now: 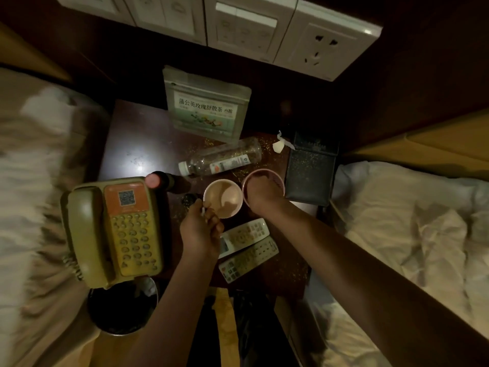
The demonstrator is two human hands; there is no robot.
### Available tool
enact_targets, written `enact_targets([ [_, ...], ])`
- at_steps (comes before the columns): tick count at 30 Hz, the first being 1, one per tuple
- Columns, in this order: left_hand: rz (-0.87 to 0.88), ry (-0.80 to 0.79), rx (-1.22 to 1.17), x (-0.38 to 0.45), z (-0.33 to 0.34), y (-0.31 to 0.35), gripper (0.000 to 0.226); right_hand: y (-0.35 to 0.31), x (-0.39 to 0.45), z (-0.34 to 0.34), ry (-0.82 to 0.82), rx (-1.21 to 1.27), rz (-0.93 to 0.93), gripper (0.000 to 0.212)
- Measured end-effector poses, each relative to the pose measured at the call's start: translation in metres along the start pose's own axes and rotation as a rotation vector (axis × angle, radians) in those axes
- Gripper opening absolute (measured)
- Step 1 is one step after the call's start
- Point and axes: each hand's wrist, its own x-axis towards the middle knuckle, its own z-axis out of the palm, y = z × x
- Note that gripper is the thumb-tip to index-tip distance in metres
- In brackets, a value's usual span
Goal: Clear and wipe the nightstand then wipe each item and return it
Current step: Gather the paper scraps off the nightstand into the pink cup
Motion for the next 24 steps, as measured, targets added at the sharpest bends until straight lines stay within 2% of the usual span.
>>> enact_targets([
  [3, 0.006, -0.024, 0.013, 0.002, -0.007, -0.002, 0.028, 0.002, 0.019, 0.007, -0.042, -0.114, 0.0, 0.04],
  [11, 0.015, -0.006, 0.072, 0.001, -0.014, -0.004, 0.024, 0.01, 0.037, 0.022, -0.035, -0.262, -0.116, 0.034],
  [15, 0.006, -0.007, 0.124, 0.0, -0.013, -0.006, 0.022, 0.01, 0.039, 0.021, -0.023, -0.261, -0.095, 0.034],
  [20, -0.004, -0.053, 0.142, -0.003, -0.012, -0.009, 0.021, 0.003, 0.023, 0.006, -0.088, -0.239, -0.133, 0.03],
  [24, -0.06, -0.102, 0.057, -0.009, -0.006, -0.012, 0.021, 0.0, -0.027, -0.03, -0.021, -0.262, -0.168, 0.024],
])
